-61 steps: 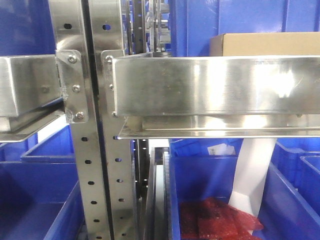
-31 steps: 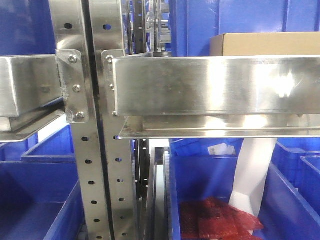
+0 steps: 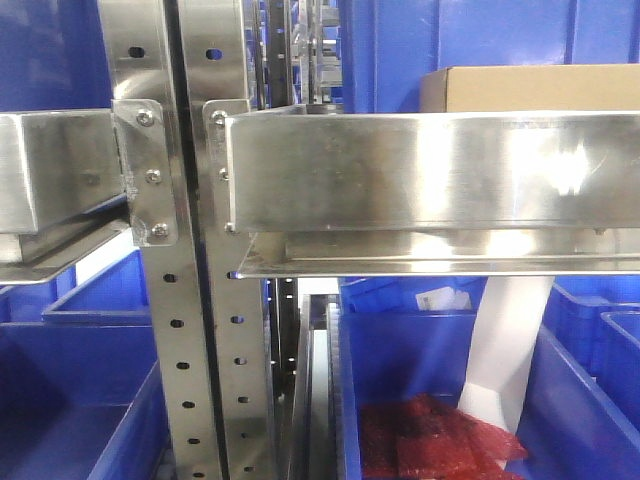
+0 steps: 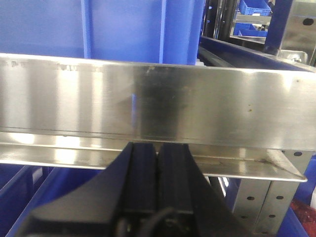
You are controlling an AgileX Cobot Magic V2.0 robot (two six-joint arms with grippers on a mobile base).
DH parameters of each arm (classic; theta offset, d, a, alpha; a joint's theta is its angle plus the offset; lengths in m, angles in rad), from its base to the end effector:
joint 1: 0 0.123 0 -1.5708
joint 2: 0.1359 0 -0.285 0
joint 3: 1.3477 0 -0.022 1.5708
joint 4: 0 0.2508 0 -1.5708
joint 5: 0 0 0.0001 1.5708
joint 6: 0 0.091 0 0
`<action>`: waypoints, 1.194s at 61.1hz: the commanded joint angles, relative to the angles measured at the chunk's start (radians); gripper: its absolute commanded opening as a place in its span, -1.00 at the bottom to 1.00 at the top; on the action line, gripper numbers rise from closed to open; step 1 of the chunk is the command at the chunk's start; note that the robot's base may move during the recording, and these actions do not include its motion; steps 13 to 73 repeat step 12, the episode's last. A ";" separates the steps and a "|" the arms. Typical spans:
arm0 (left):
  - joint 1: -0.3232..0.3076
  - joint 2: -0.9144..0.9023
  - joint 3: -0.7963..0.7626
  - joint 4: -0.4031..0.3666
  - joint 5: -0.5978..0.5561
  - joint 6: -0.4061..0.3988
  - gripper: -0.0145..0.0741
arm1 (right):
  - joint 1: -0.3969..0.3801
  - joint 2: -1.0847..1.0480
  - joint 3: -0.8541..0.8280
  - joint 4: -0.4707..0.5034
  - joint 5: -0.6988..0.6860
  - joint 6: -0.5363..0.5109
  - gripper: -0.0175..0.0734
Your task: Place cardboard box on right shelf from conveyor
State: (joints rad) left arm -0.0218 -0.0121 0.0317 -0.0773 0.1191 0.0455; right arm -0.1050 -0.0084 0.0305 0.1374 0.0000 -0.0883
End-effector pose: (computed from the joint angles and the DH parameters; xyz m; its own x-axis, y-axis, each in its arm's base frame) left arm 0.0568 -0.0021 0.1923 -0.0521 -0.0301 -0.9982 0.0293 0.9991 -0.0317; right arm 0.0567 -0.0060 0.2033 0.0698 0.0420 -0.9967 0.1015 0.9936 0.0490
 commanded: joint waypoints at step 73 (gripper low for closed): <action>0.000 -0.015 0.010 -0.006 -0.086 0.000 -0.94 | -0.006 -0.021 -0.005 -0.010 -0.100 0.000 -0.49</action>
